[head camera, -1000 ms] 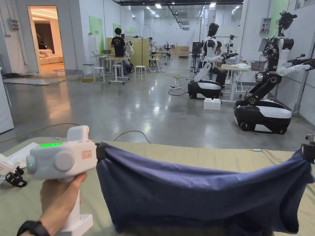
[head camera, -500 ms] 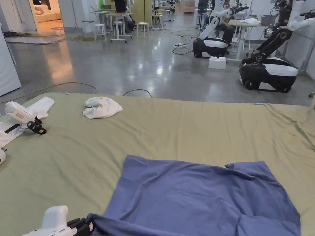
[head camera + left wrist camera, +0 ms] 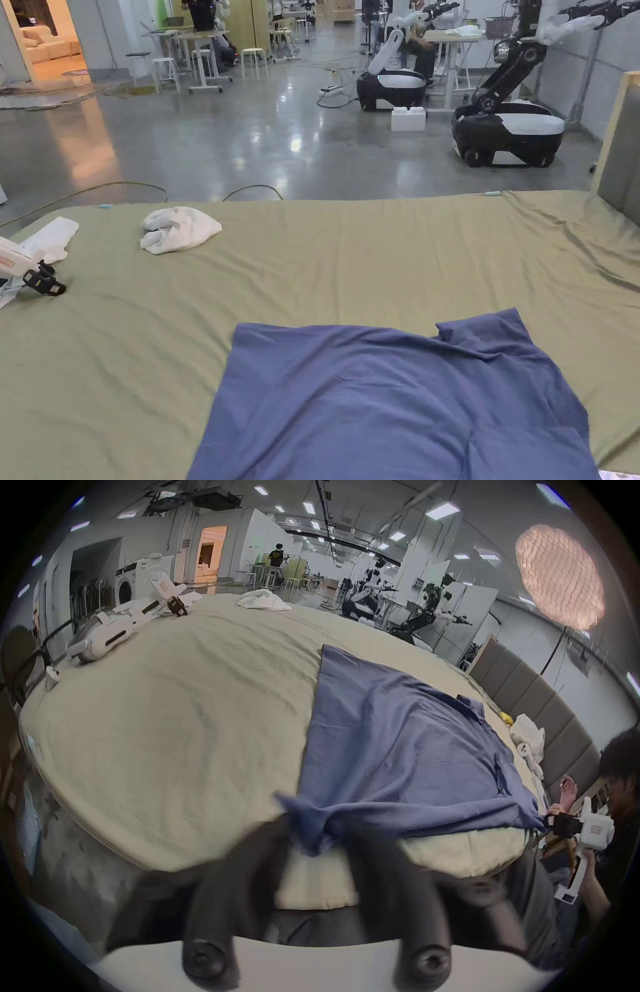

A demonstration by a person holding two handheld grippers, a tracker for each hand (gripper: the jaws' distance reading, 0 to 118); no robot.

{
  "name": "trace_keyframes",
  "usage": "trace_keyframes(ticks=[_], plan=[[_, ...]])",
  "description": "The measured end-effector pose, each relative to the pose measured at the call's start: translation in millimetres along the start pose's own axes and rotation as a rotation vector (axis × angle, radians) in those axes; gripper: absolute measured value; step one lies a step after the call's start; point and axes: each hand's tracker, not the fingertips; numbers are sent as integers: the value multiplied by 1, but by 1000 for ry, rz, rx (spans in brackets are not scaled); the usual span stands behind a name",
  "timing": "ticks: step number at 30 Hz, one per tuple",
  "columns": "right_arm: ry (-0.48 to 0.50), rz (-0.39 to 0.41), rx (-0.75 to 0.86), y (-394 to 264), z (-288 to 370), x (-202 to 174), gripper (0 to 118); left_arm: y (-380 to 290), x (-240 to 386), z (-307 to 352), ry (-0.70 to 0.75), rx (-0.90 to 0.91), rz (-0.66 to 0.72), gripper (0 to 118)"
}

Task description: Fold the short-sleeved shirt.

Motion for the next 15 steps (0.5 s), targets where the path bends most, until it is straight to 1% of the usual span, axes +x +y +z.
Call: trace_keyframes(ticks=[1, 2, 5, 7, 9, 10, 11, 12, 13, 14, 15], plan=[[-18, 4, 38, 4, 7, -3, 65, 4, 7, 11, 3, 39, -13, 75], [-18, 4, 77, 8, 15, -6, 67, 7, 15, 23, 5, 87, -24, 90], [28, -14, 200, 15, 50, -20, 67, 9, 40, 59, 10, 230, -62, 90], [32, -1, 278, 15, 71, -32, 67, 5, 60, 78, 23, 303, -126, 90], [20, 24, 332, 16, 85, -45, 67, 1, 75, 90, 19, 319, -166, 90], [3, 41, 359, 16, 90, -51, 66, -1, 82, 96, 19, 327, -167, 89], [12, 60, 365, 14, 94, -56, 65, -4, 89, 100, 28, 333, -175, 88], [22, 81, 376, 14, 97, -60, 61, -6, 92, 101, 33, 340, -187, 86], [8, 102, 384, 13, 97, -64, 55, -7, 96, 103, 26, 333, -201, 79], [-4, 124, 389, 12, 99, -68, 37, -8, 100, 104, 31, 329, -208, 66], [31, 138, 373, 13, 99, -68, 5, -11, 102, 106, 30, 336, -214, 37]])
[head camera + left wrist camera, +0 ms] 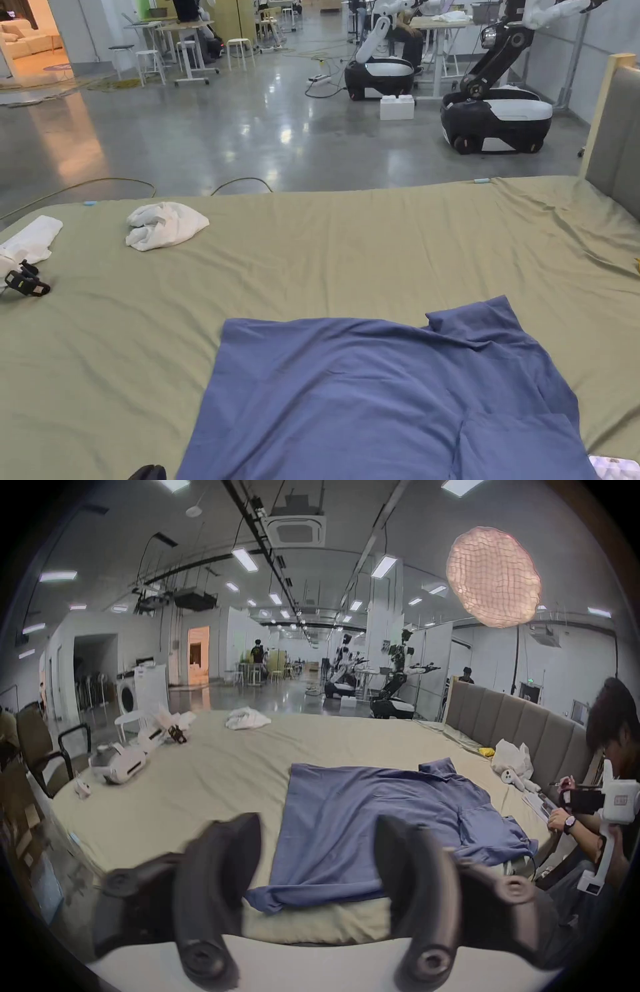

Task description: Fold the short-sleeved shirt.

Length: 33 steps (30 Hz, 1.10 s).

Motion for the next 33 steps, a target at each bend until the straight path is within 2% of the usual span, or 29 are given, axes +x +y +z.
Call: trace_keyframes(ticks=[1, 3, 9, 11, 13, 14, 15, 16, 17, 21, 23, 24, 25, 26, 27, 28, 30, 33], plan=[[9, -10, 1, 0, 0, -2, 1, -1, -3, 2, -33, 8, 3, 14], [27, -2, 2, -1, -2, -6, 0, 0, -4, 2, -32, 3, 26, 0], [58, 35, -8, -1, -4, -16, 0, -4, -27, -9, -11, -22, 79, 0], [72, 41, -16, -3, -6, -19, 0, -13, -47, -26, -16, -93, 126, 0], [80, 40, -37, -6, -9, -21, 0, -27, -67, -56, 0, -202, 174, 13], [84, 35, -46, -8, -10, -21, 0, -38, -80, -68, -23, -230, 203, 13], [86, 32, -56, -10, -10, -20, 0, -48, -89, -80, -27, -261, 216, 52], [85, 29, -68, -13, -11, -19, 0, -58, -98, -96, -35, -313, 224, 79], [82, 29, -78, -15, -11, -18, 0, -66, -105, -109, -39, -341, 246, 83], [54, 28, -115, -21, -9, -11, 0, -84, -132, -152, -41, -435, 386, 83], [31, 28, -126, -24, -7, -5, 0, -87, -135, -163, -50, -445, 408, 82], [23, 23, -133, -26, -6, -2, 0, -89, -132, -167, -56, -455, 393, 80], [12, 17, -142, -28, -6, 1, 0, -89, -122, -171, -64, -497, 351, 72], [1, 10, -155, -30, -7, 5, 0, -92, -114, -176, -57, -523, 288, 58], [-8, 4, -165, -31, -9, 8, 0, -93, -107, -177, -49, -524, 241, 37], [-19, -6, -178, -33, -11, 12, 0, -93, -102, -176, -53, -512, 202, 30], [-49, -37, -214, -36, -19, 20, 0, -92, -100, -180, -49, -542, 196, 27], [-77, -138, -323, -35, -43, 35, 0, -88, -101, -191, -50, -596, 200, 22]])
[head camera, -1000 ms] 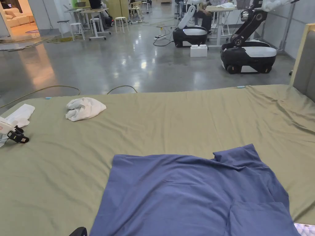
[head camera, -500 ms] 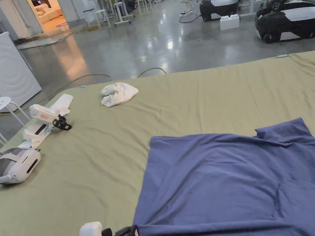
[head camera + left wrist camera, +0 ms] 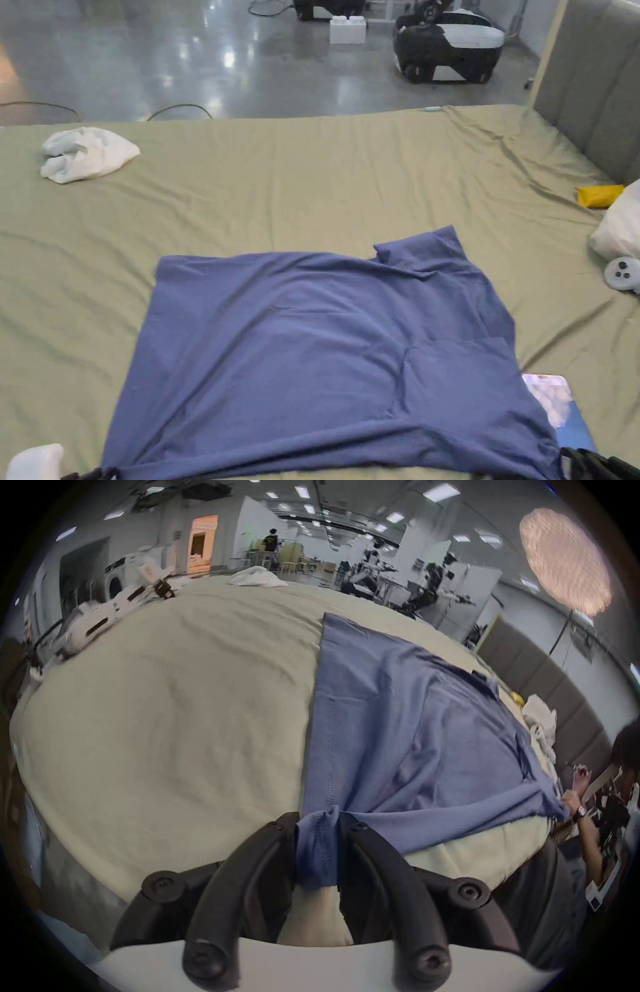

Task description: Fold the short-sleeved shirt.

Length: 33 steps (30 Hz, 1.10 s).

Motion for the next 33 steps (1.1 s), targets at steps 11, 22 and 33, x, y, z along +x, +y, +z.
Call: trace_keyframes(ticks=[11, 22, 33], plan=[[-24, -14, -117, -16, -52, 25, 75, 0, 6, -1, 23, -18, -10, 22], [-33, 126, -147, -39, -77, 13, 16, -2, 15, 3, 49, -7, -13, 22], [66, 1, -1, 59, -90, 20, 8, 94, 24, 43, -47, 208, -14, 14]])
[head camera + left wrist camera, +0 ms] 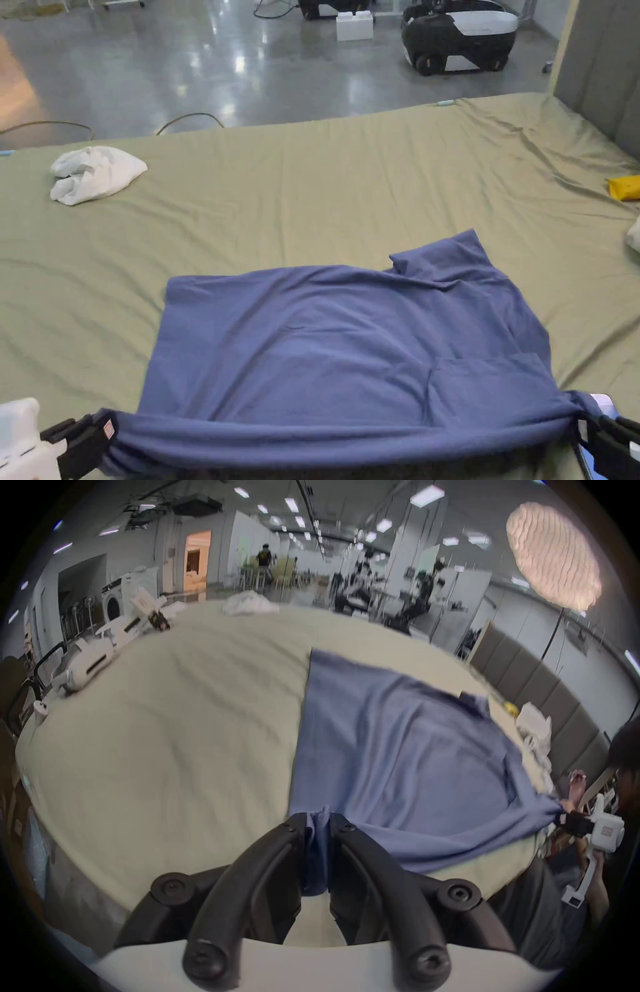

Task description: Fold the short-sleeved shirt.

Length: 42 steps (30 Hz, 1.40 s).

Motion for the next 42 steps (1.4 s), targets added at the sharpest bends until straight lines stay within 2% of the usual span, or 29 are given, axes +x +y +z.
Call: trace_keyframes(ticks=[5, 9, 13, 14, 15, 16, 17, 18, 19, 21, 24, 26, 27, 28, 29, 30, 31, 32, 33, 42], plan=[[-18, 43, -47, 69, -78, -11, 8, 61, 11, -75, 38, -62, -44, 14], [-57, 61, -192, 100, -142, -12, 8, 87, 14, -127, 71, -125, -28, 14], [-132, 125, -239, 101, -167, -16, 8, 99, -4, -159, 68, -139, 104, 14], [-118, 106, -255, 98, -165, -16, 10, 100, -3, -159, 86, -137, 113, 14], [-107, 99, -248, 98, -159, -16, 24, 98, -2, -153, 79, -134, 108, 15], [-96, 93, -235, 97, -151, -16, 44, 96, -1, -140, 50, -107, 105, 26], [-85, 97, -199, 96, -141, -18, 66, 93, 3, -125, 26, -67, 81, 52], [-64, 102, -148, 94, -123, -18, 70, 86, 10, -102, 9, -27, 53, 85], [-46, 96, -108, 92, -107, -21, 70, 77, 15, -78, -3, 25, 26, 89], [1, 89, -28, 85, -71, -29, 70, 58, 28, -31, -27, 137, -33, 89], [90, 99, 94, 64, -15, -43, 70, 21, 52, 28, 54, 268, -136, 89], [64, 131, 152, 45, 12, -54, 61, -2, 64, 61, 62, 307, -159, 89], [50, 162, 180, 35, 27, -61, 47, -14, 67, 78, 40, 324, -161, 87], [70, 186, 197, 27, 41, -67, 27, -24, 71, 91, 37, 328, -151, 85], [86, 195, 193, 19, 52, -71, 11, -32, 75, 101, 42, 326, -143, 78], [90, 201, 204, 11, 62, -77, 10, -40, 79, 109, 57, 333, -132, 53], [82, 211, 218, 3, 69, -82, 9, -49, 79, 117, 61, 350, -117, 23], [71, 221, 240, -3, 77, -86, 6, -54, 77, 125, 18, 337, -106, 0], [82, 223, 251, -9, 84, -88, 0, -59, 78, 129, 14, 341, -96, 0], [125, 151, 200, -17, 68, -83, 0, -64, 74, 110, -3, 271, -117, 0]])
